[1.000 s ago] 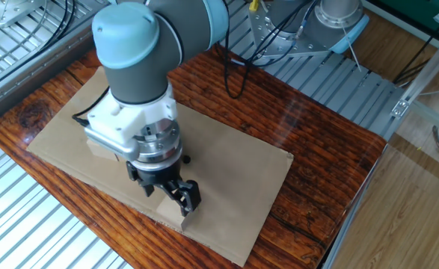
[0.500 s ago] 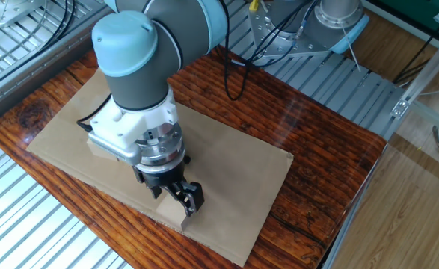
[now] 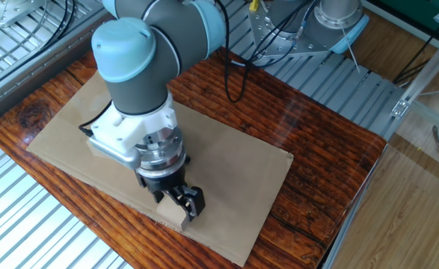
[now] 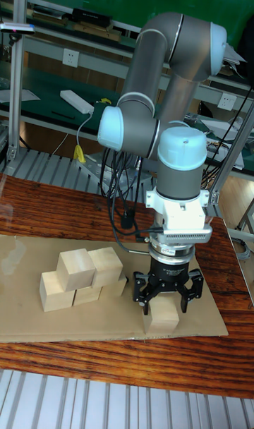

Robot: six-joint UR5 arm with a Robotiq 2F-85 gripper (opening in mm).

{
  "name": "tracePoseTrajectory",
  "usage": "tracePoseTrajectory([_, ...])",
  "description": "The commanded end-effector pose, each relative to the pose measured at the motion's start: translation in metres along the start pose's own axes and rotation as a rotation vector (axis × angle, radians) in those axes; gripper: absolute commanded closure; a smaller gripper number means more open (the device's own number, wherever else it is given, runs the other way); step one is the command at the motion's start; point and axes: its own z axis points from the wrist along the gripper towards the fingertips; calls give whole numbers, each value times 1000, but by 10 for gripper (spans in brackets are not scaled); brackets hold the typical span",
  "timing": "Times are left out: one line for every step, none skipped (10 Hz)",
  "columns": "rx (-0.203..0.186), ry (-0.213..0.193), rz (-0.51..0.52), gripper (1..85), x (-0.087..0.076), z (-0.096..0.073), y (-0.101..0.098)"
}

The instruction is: Stack the blocks into a pyramid shape

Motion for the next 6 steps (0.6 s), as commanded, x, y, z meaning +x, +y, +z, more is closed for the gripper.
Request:
tracePoseTrajectory([-7,-11,14,110,-6,8,0])
tracePoseTrajectory([4,-10,12,133,-6,10,-3])
tracePoseTrajectory([17,-7,7,183,-6,11,-6])
tracePoseTrajectory([20,-7,7,203,-6,12,-7])
tracePoseTrajectory([23,-6,5,213,-6,12,-8])
tracePoseTrajectory([26,-4,5,227,-5,12,-9])
